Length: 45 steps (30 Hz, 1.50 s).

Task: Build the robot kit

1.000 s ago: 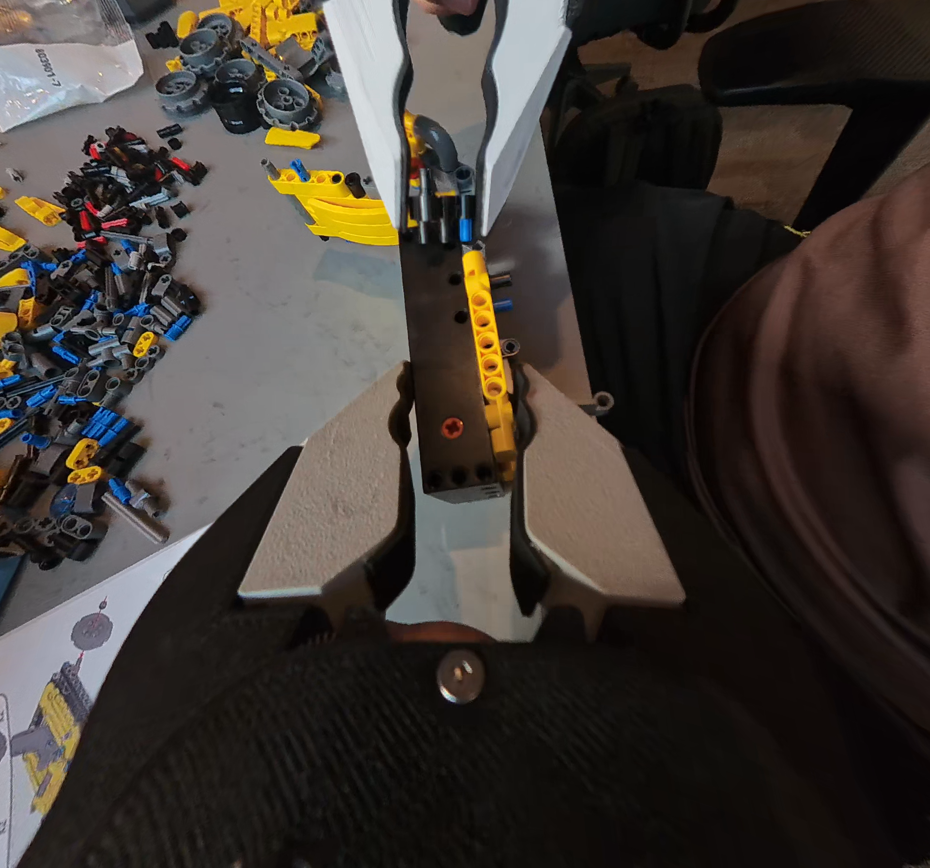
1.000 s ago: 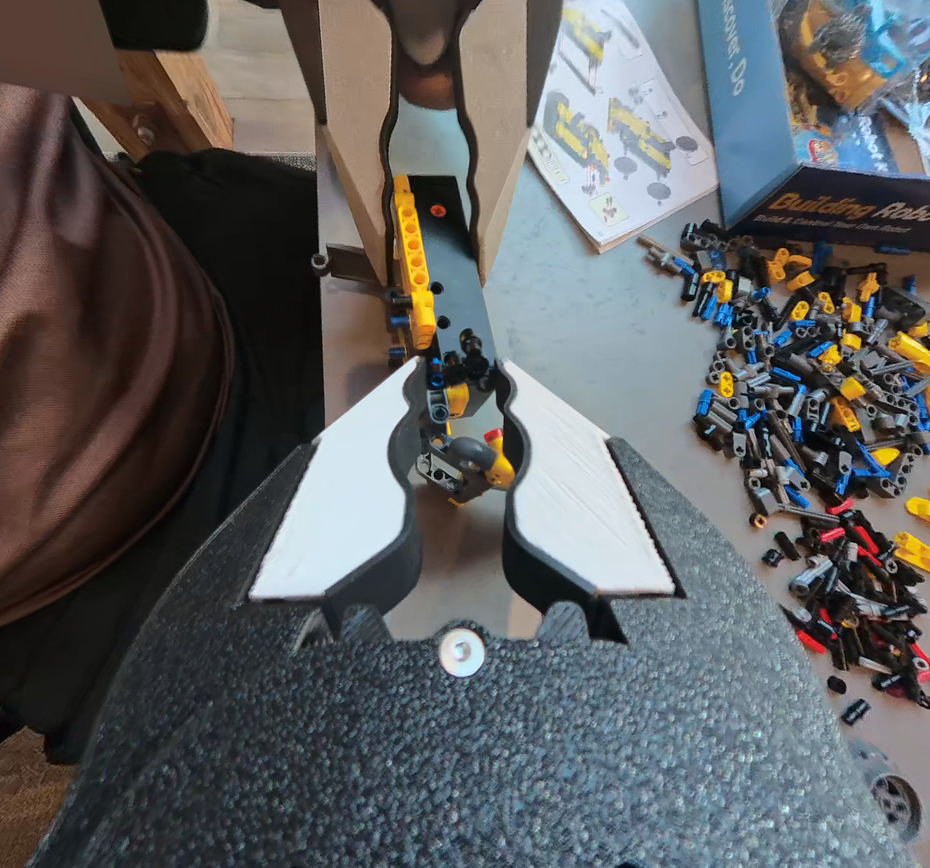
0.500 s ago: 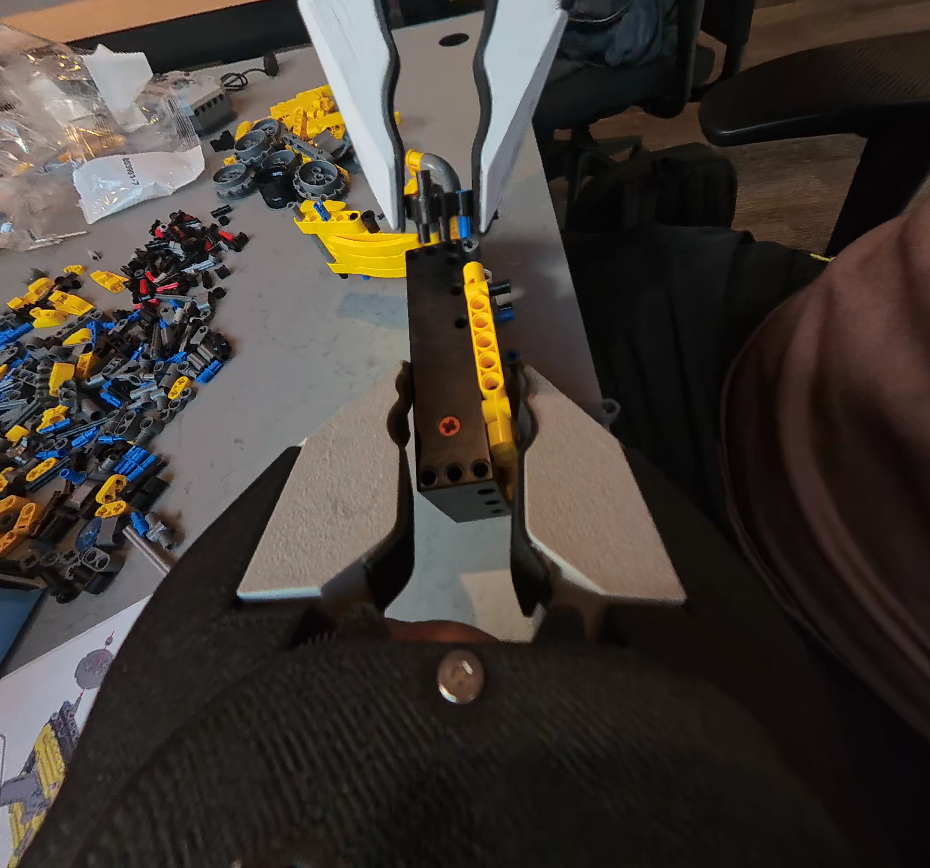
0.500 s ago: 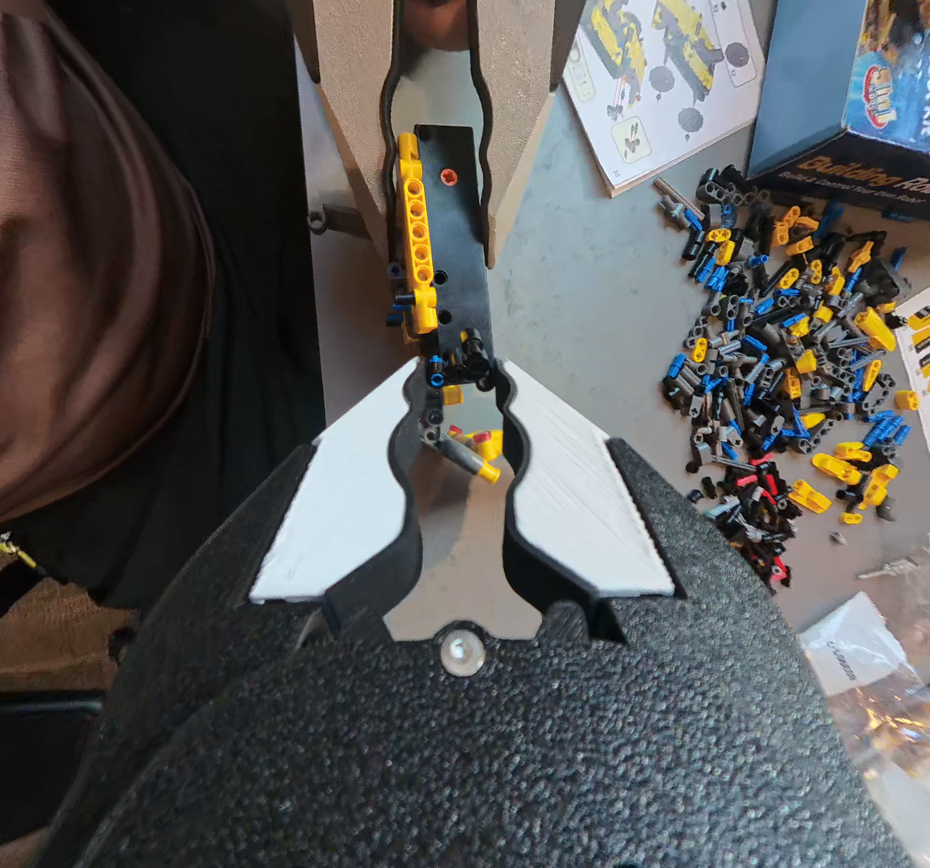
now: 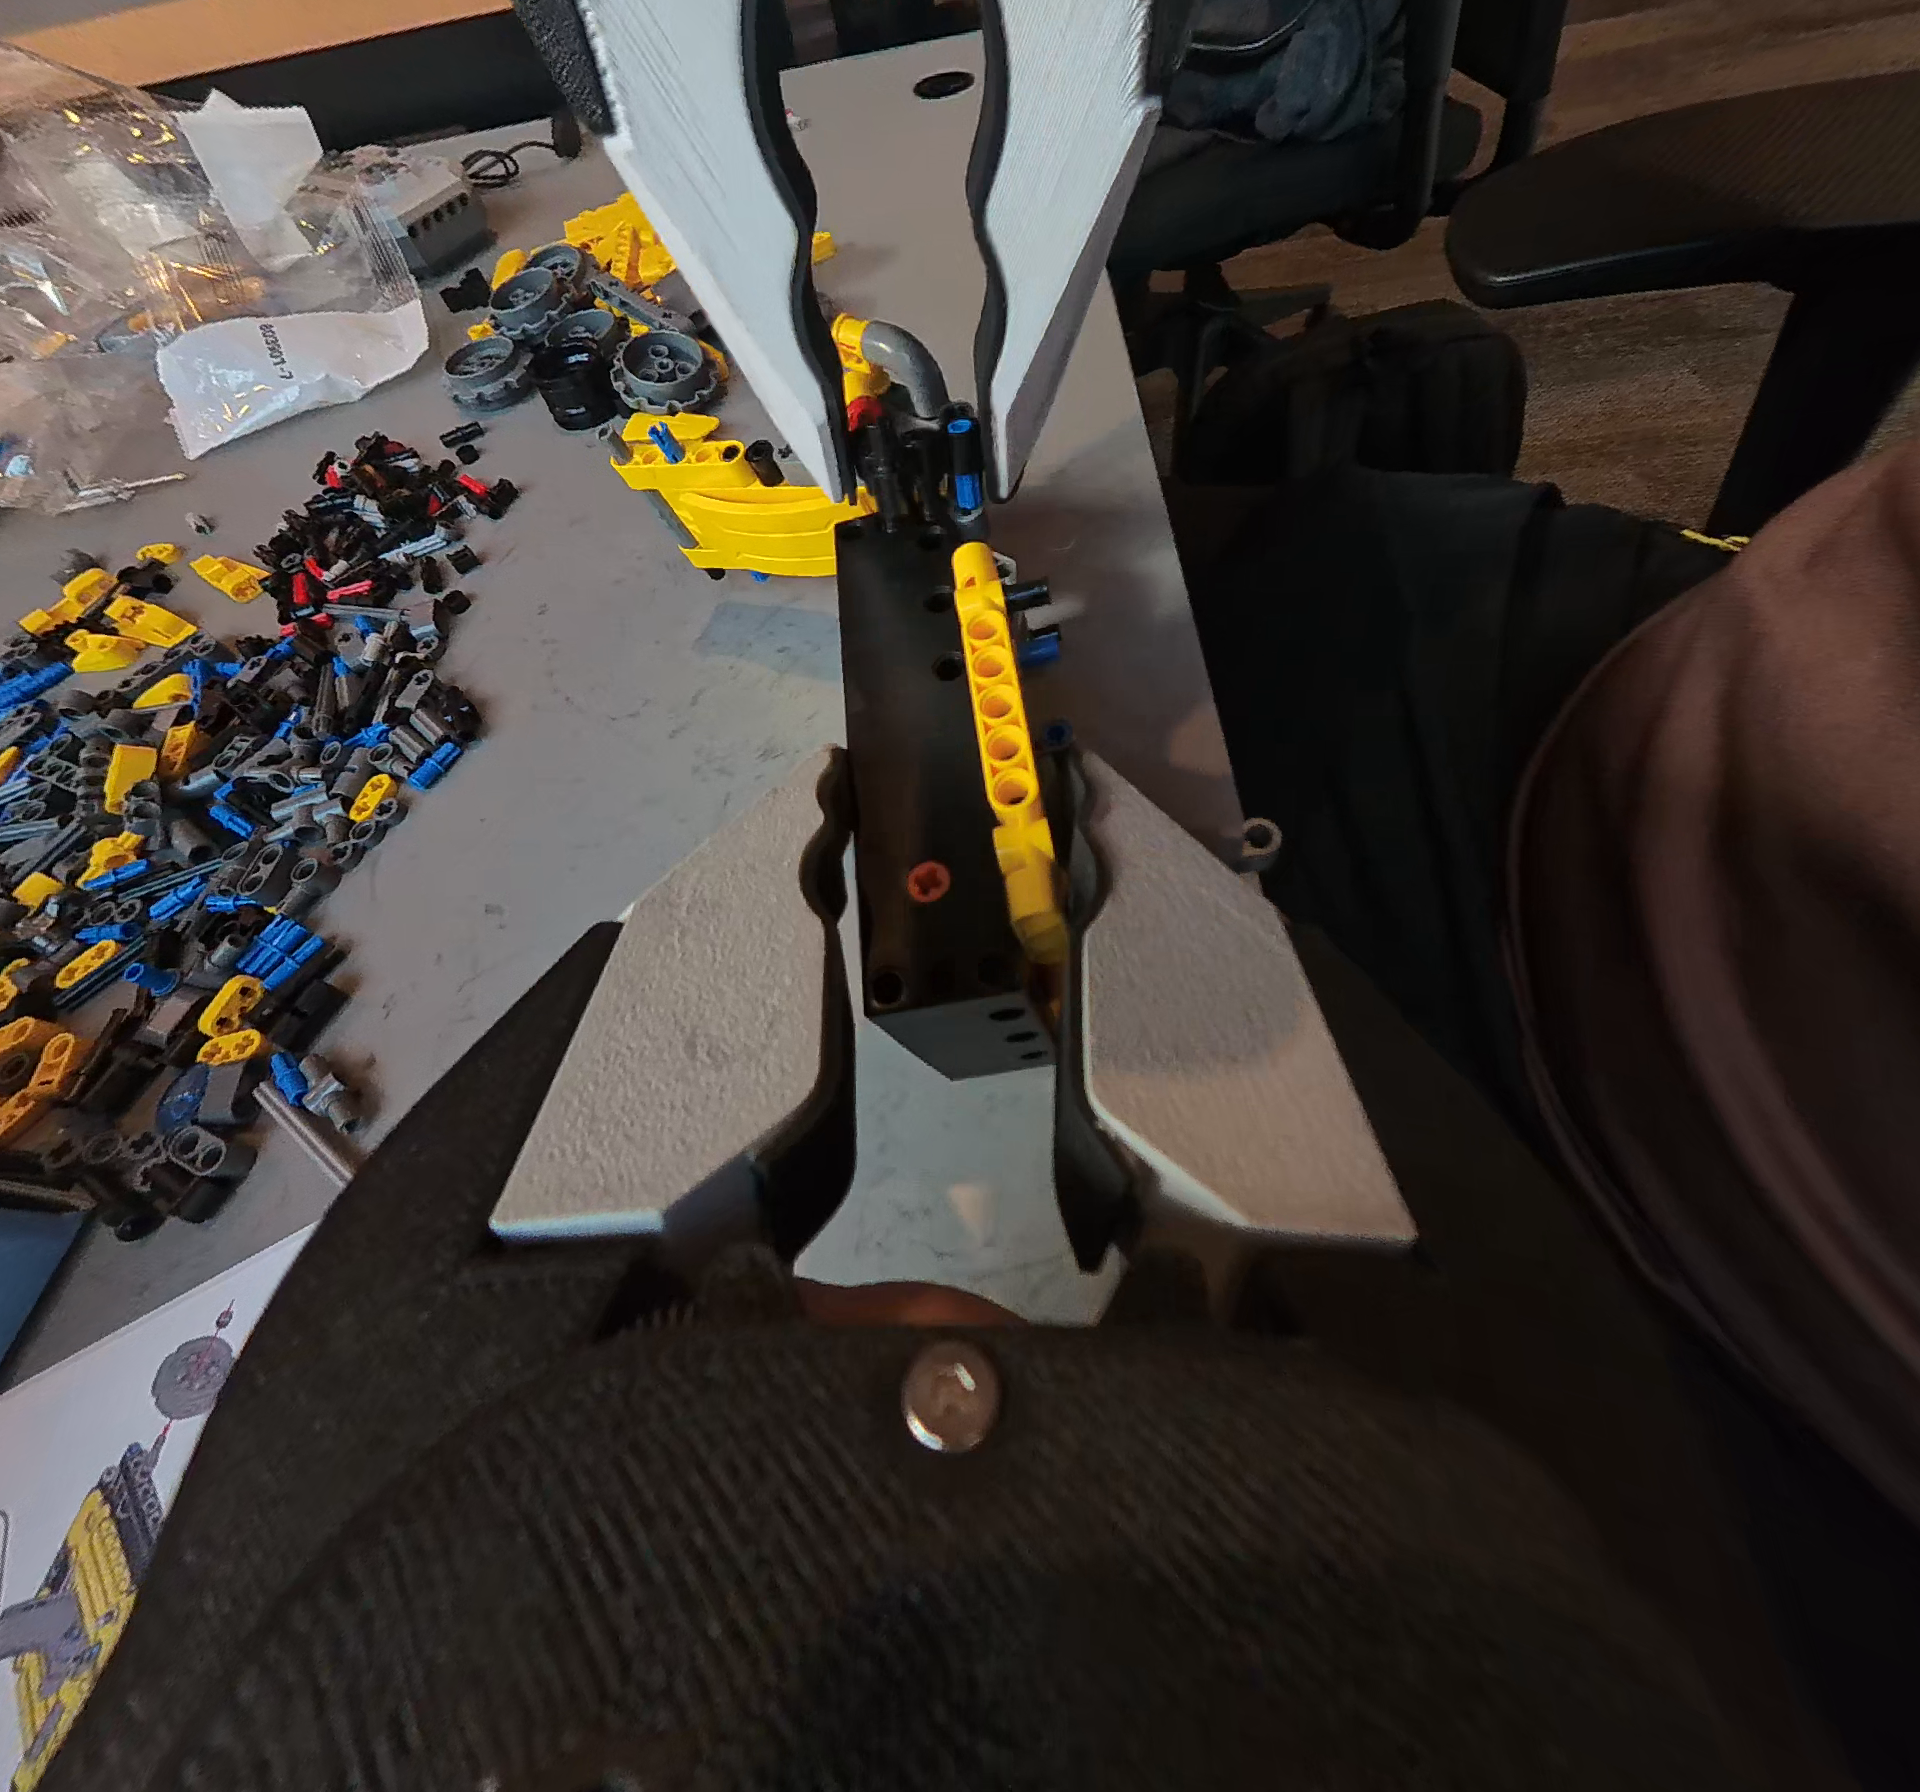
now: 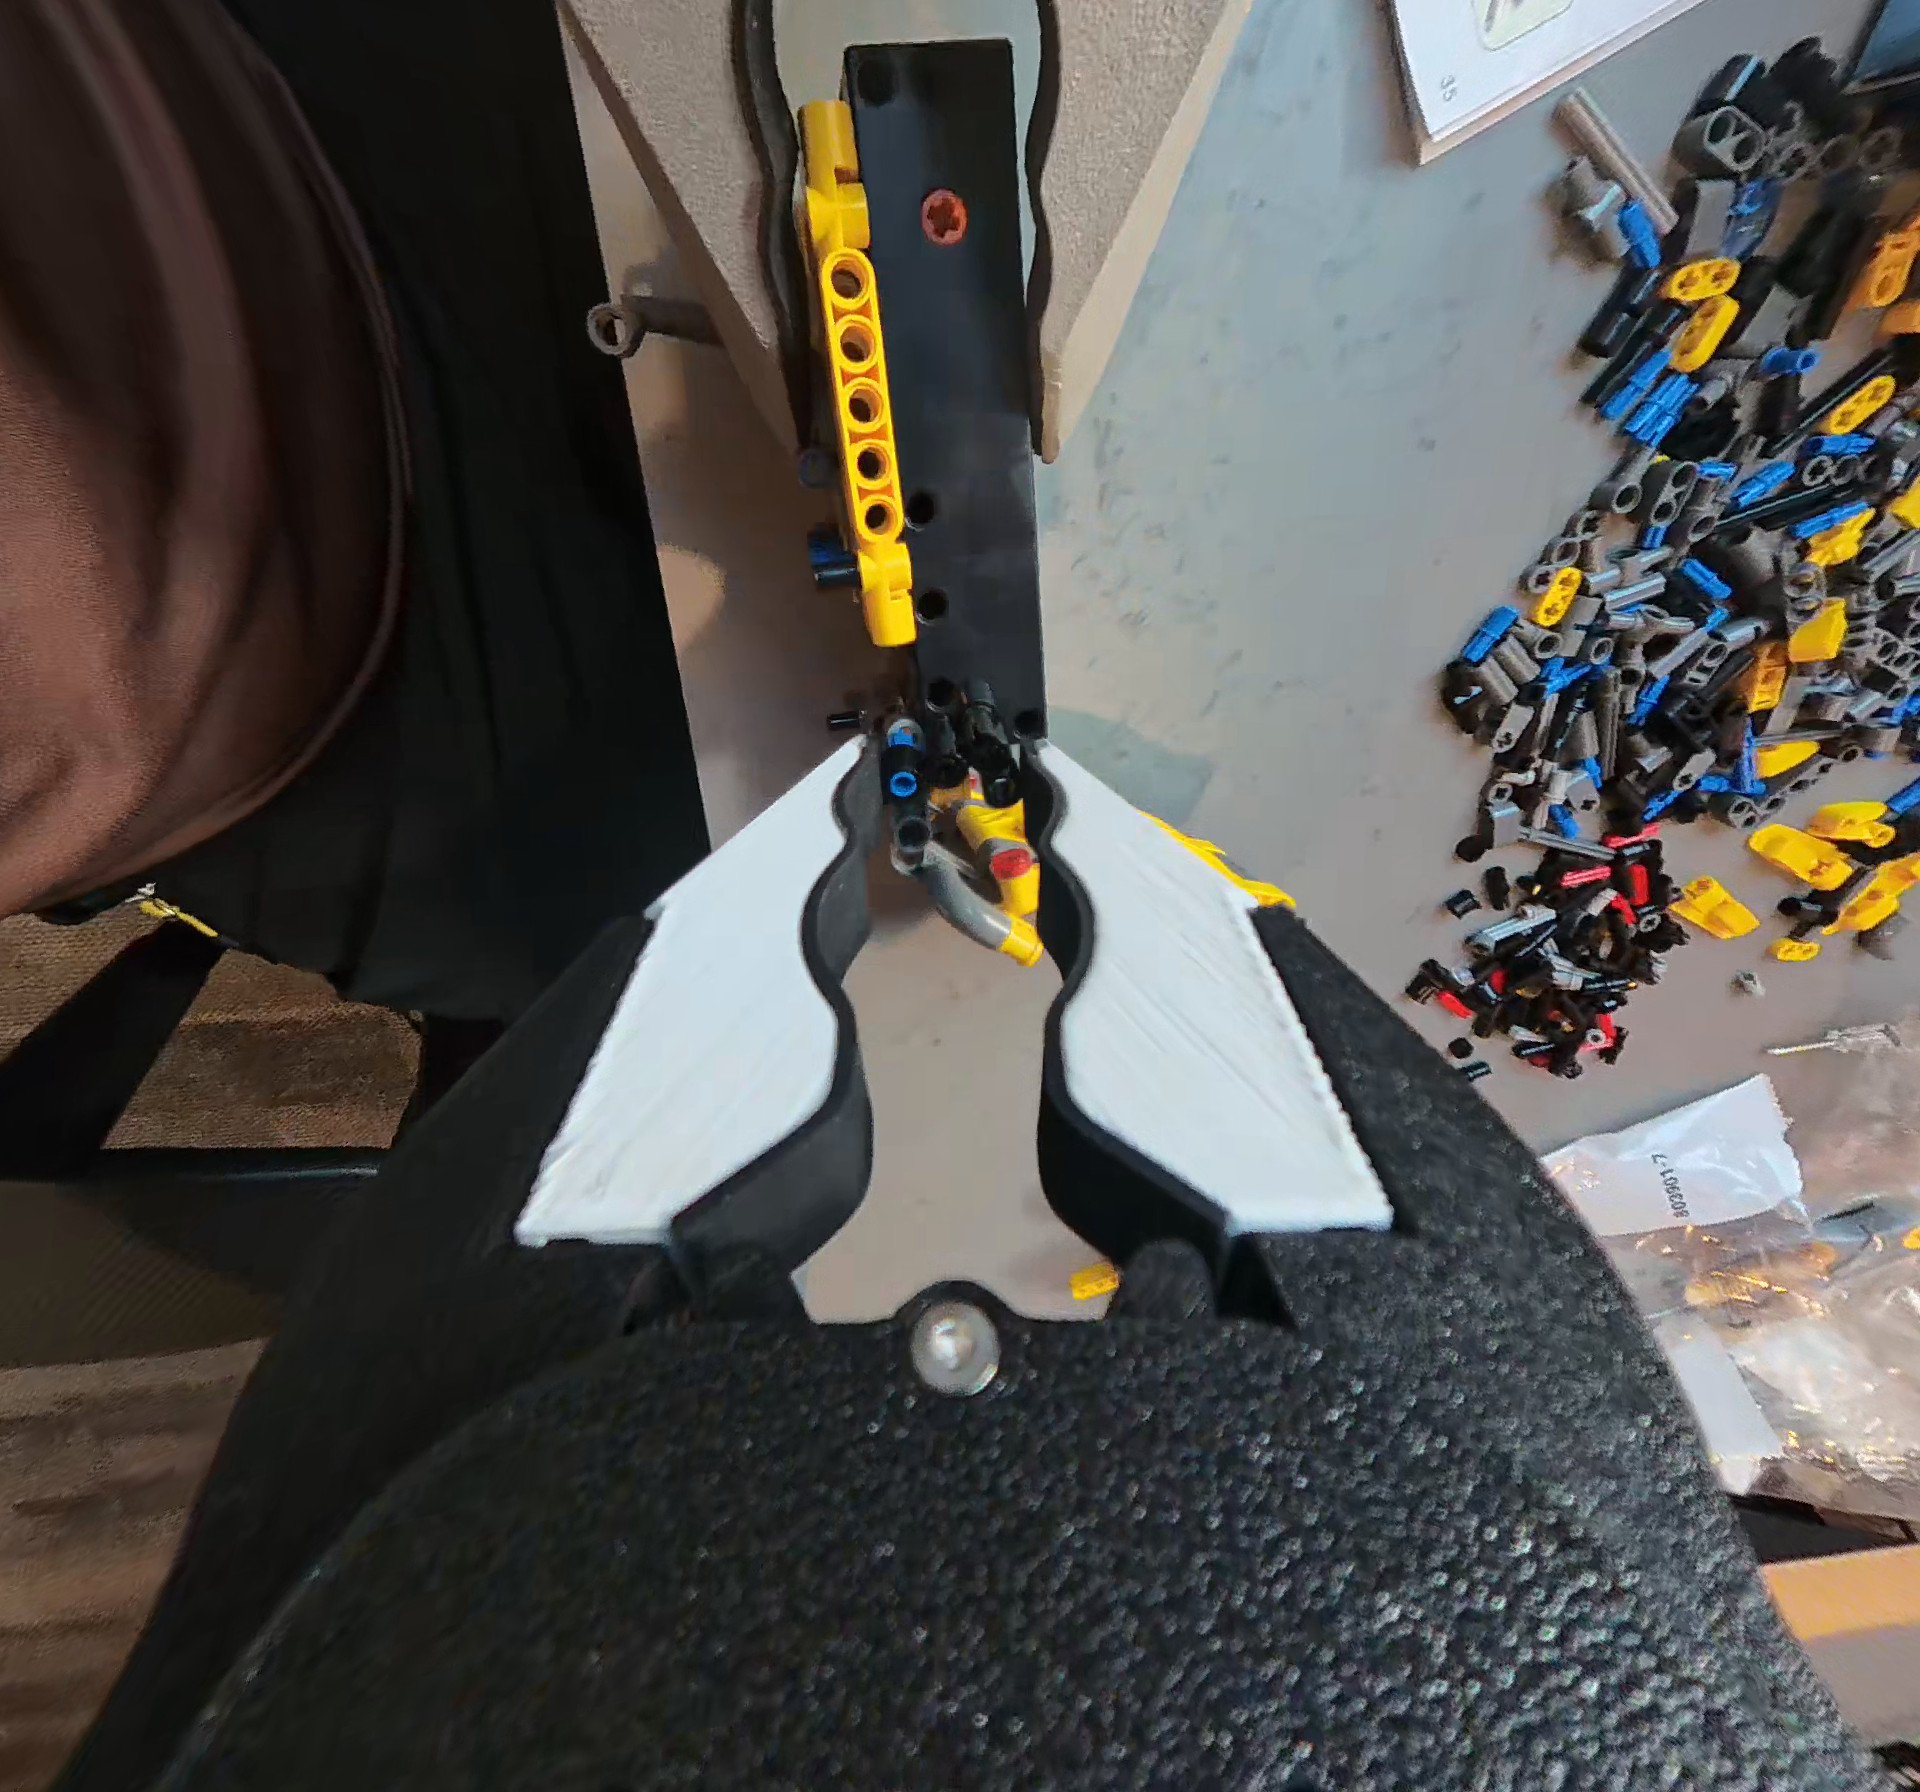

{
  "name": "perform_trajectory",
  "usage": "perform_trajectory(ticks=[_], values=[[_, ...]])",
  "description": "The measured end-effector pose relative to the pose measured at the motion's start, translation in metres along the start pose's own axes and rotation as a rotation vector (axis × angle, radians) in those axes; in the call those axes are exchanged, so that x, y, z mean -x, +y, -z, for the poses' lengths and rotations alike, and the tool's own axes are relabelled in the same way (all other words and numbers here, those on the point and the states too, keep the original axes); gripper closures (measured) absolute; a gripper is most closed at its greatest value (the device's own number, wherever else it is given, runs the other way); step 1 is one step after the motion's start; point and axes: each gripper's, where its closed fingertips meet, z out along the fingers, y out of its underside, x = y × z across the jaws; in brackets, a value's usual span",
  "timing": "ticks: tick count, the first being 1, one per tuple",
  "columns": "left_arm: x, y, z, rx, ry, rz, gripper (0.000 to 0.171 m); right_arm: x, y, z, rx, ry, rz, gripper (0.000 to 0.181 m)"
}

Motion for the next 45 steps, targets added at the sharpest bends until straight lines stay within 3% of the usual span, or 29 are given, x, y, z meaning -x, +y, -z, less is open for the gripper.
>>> perform_trajectory(ticks=[21,37,45], values=[[0.001,-0.0003,-0.0002,0.0,-0.001,0.01,0.134,0.0002,0.005,-0.0015,0.201,-0.131,-0.069,0.158],[0.0021,-0.0004,0.0001,-0.002,-0.002,0.021,0.134,-0.0036,-0.0011,0.0007,-0.127,-0.117,0.004,0.154],[0.0022,-0.0004,0.0001,-0.002,0.002,0.026,0.134,-0.0075,-0.0043,0.0041,-0.187,-0.11,0.022,0.154]])
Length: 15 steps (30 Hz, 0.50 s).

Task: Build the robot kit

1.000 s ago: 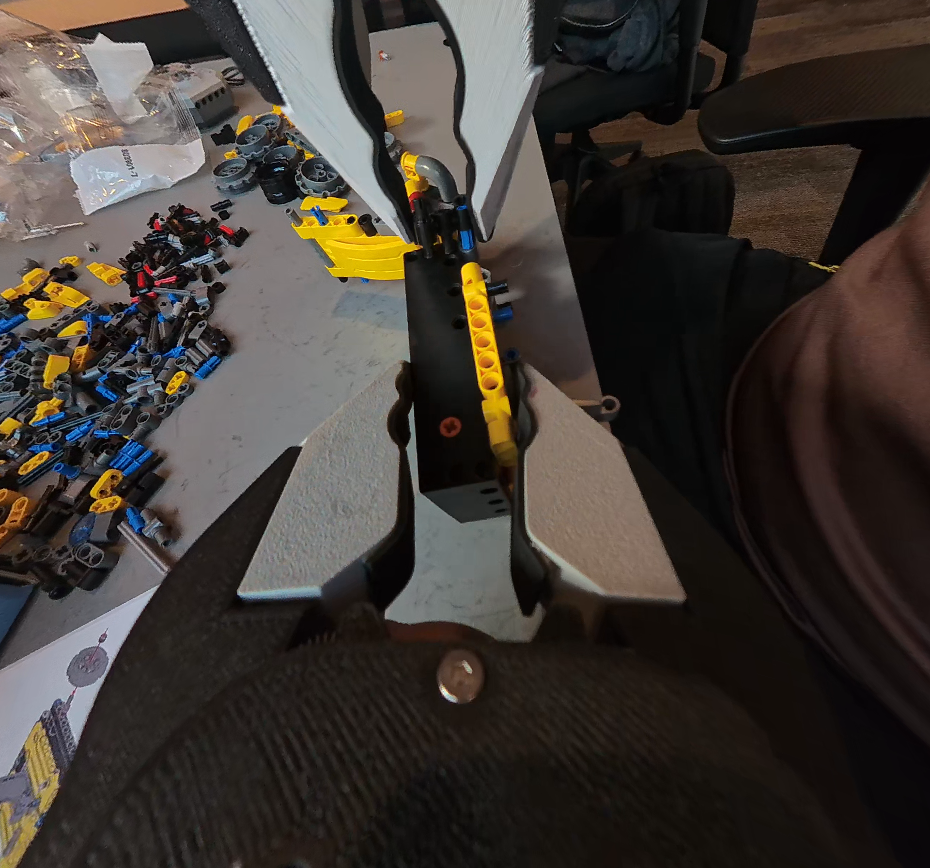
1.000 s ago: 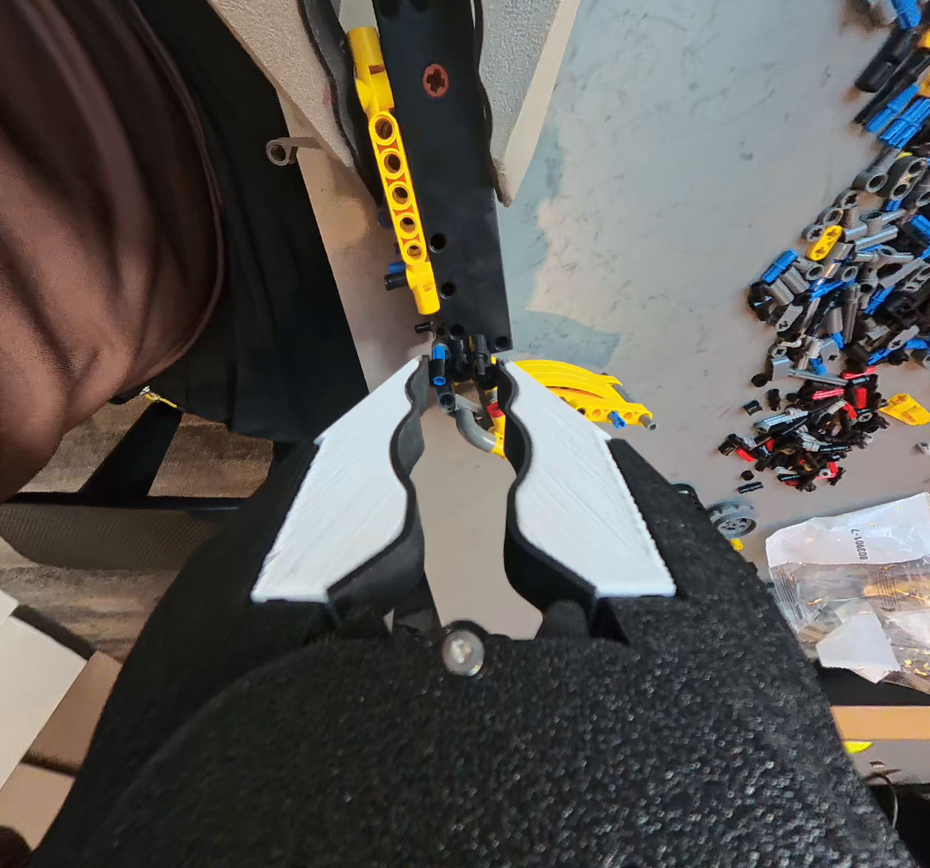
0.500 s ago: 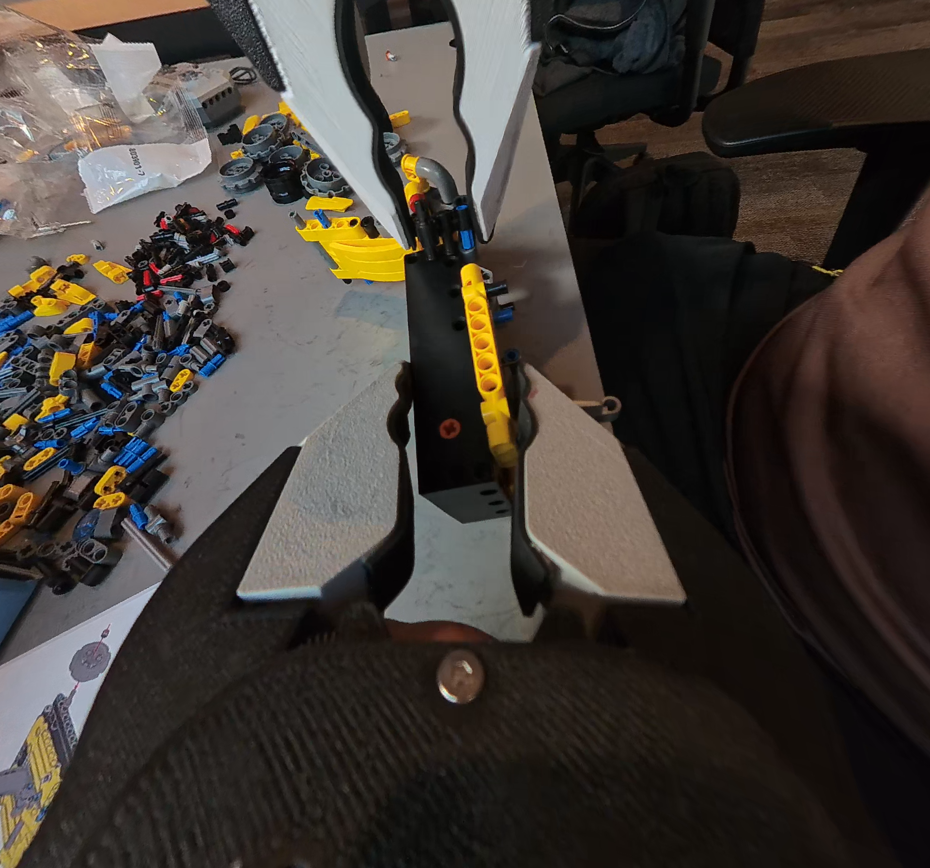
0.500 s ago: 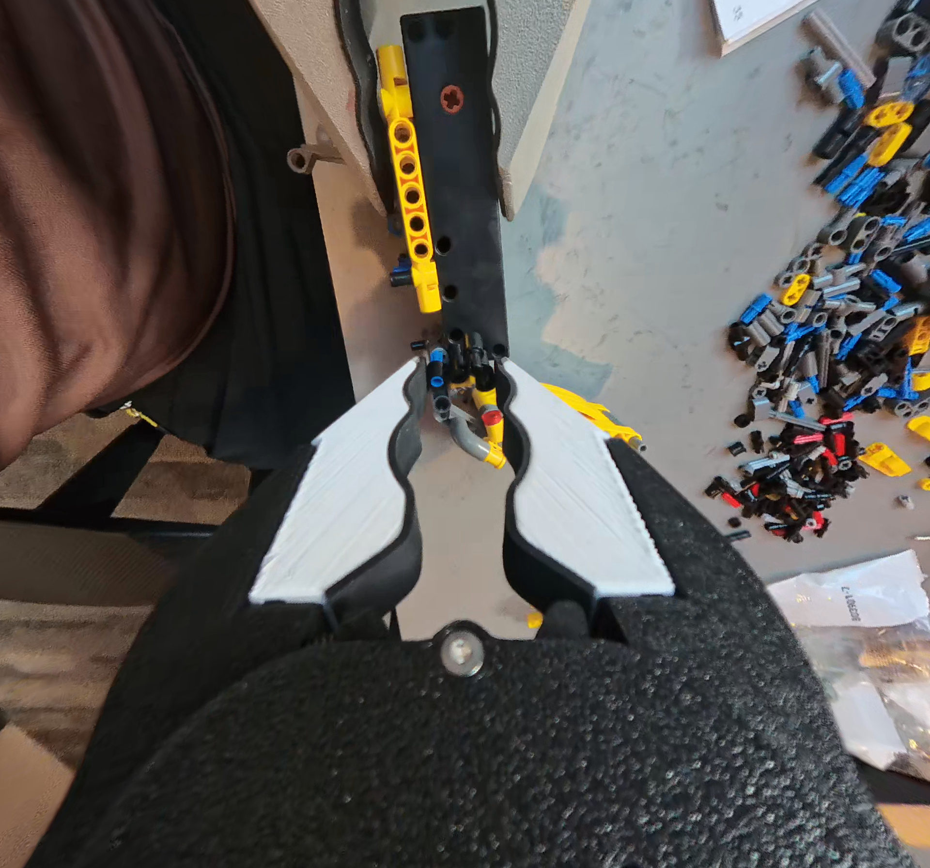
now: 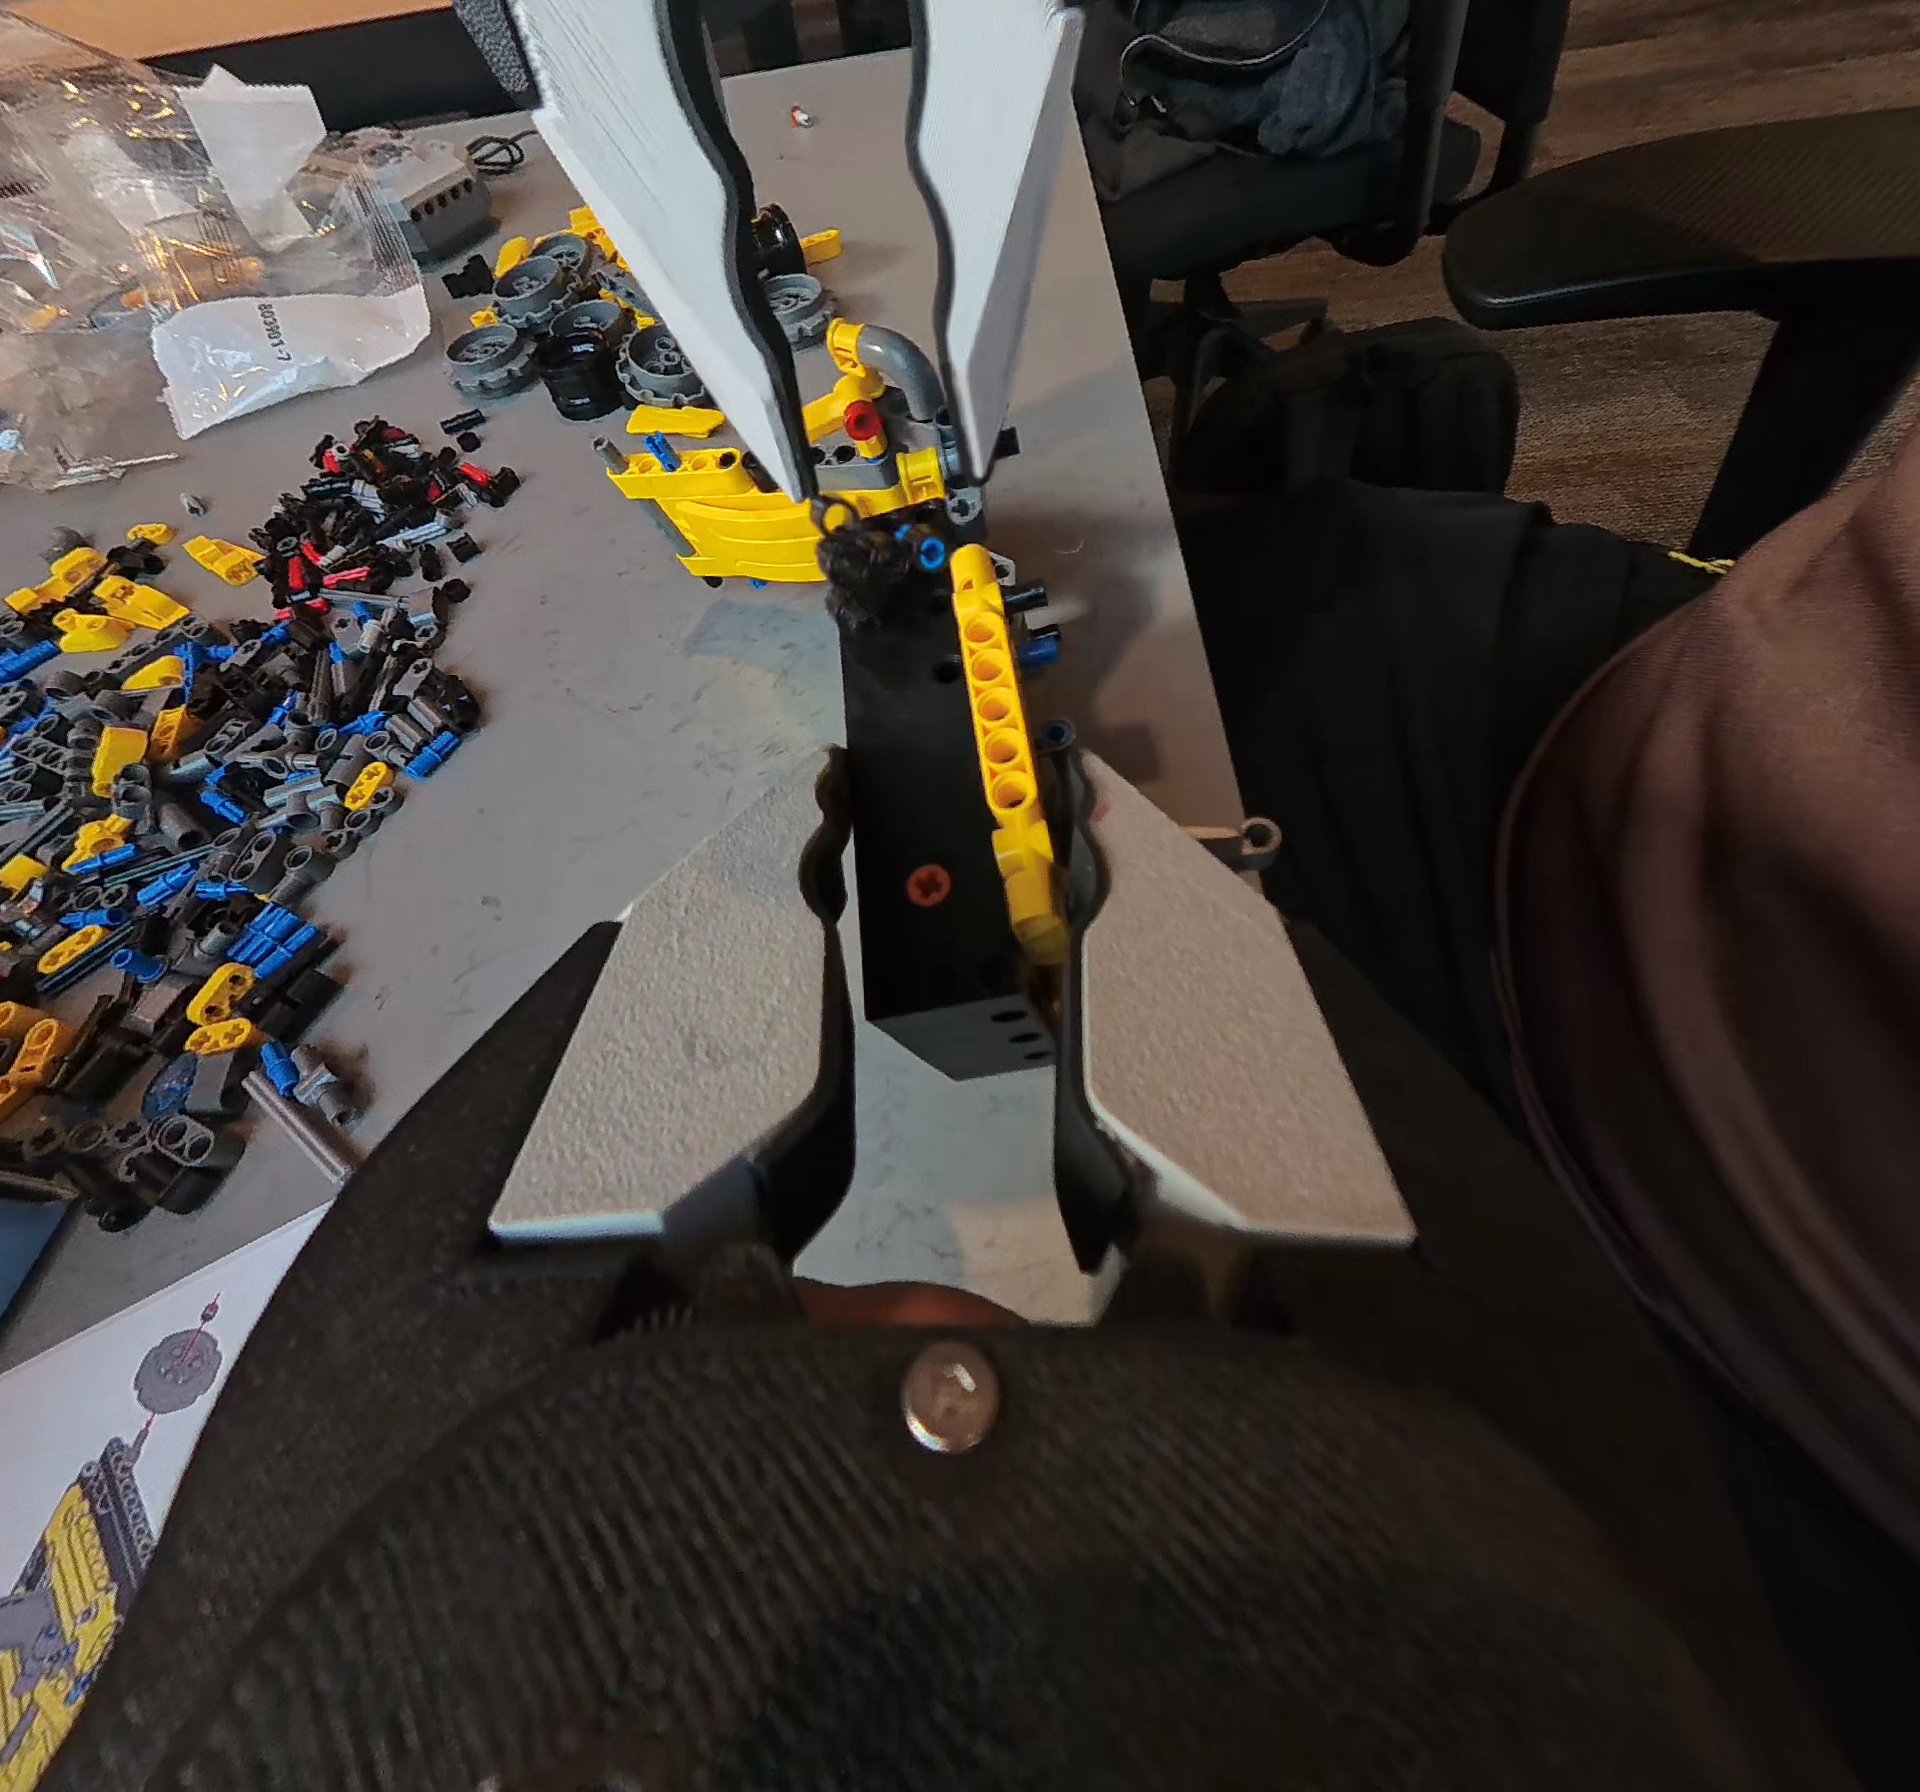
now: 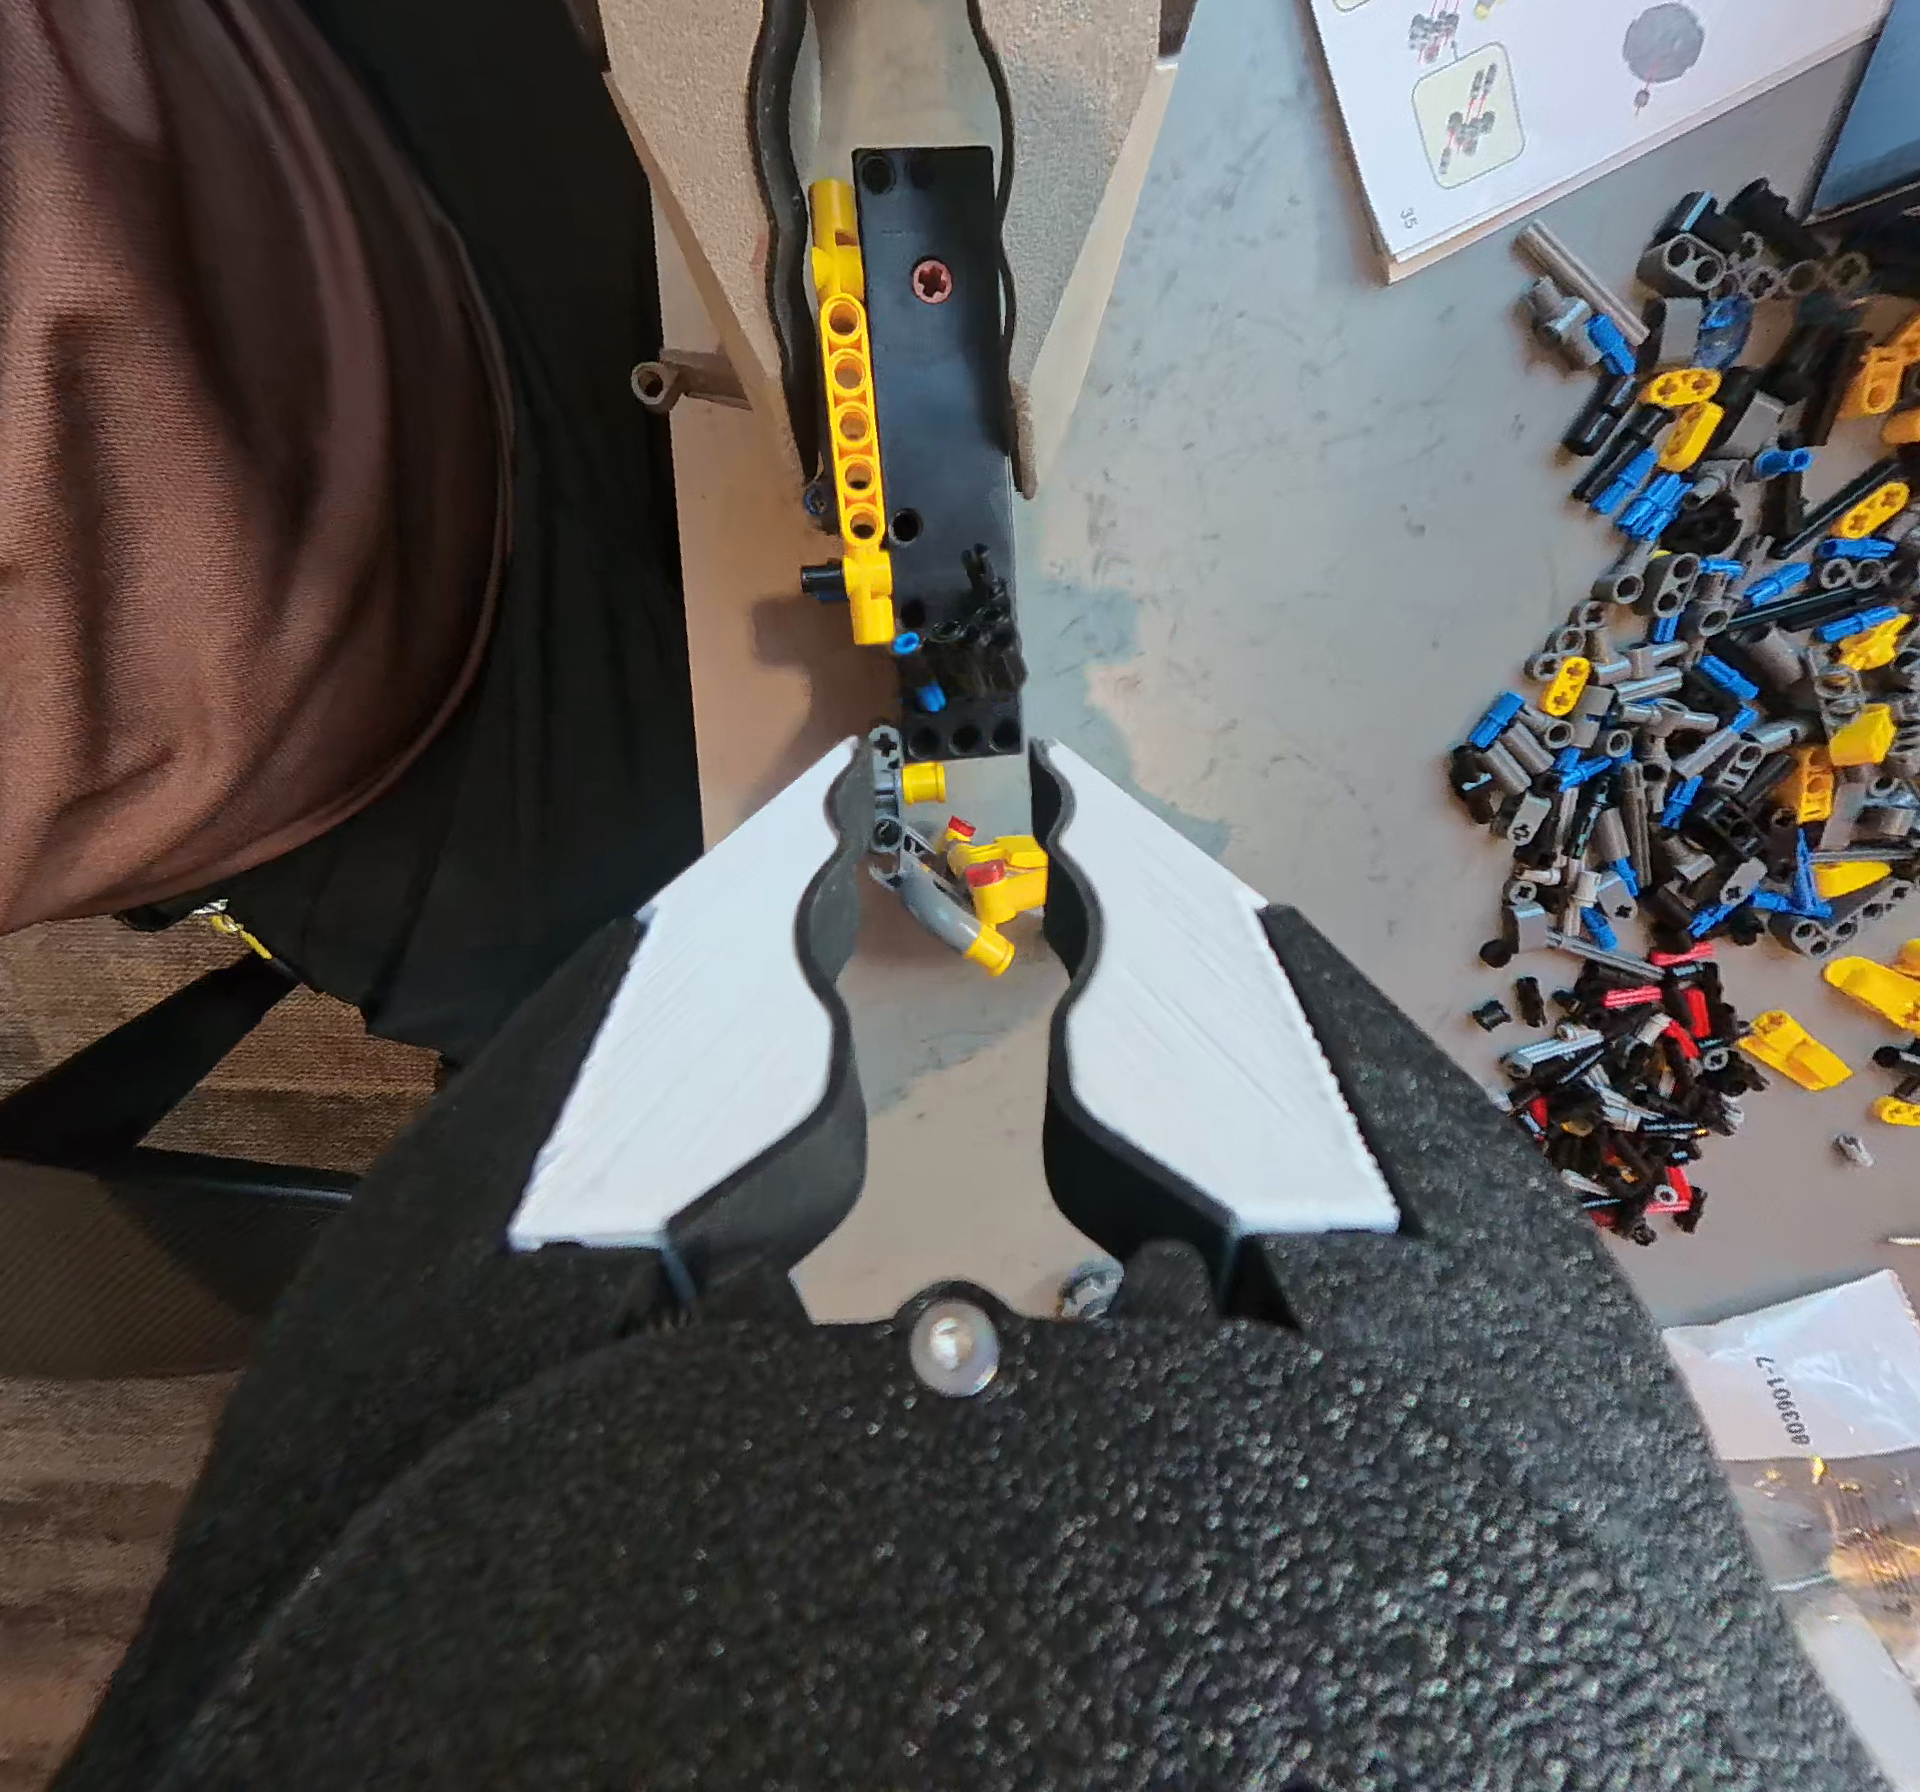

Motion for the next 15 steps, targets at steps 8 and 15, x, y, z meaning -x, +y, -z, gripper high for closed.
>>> perform_trajectory(ticks=[8,15], values=[[0.0,0.0,0.0,-0.001,0.005,0.005,0.134,-0.007,-0.02,0.009,-0.034,0.021,0.046,0.153],[-0.001,0.0,0.001,-0.002,0.008,0.003,0.134,-0.033,-0.022,0.011,-0.113,0.086,-0.049,0.157]])
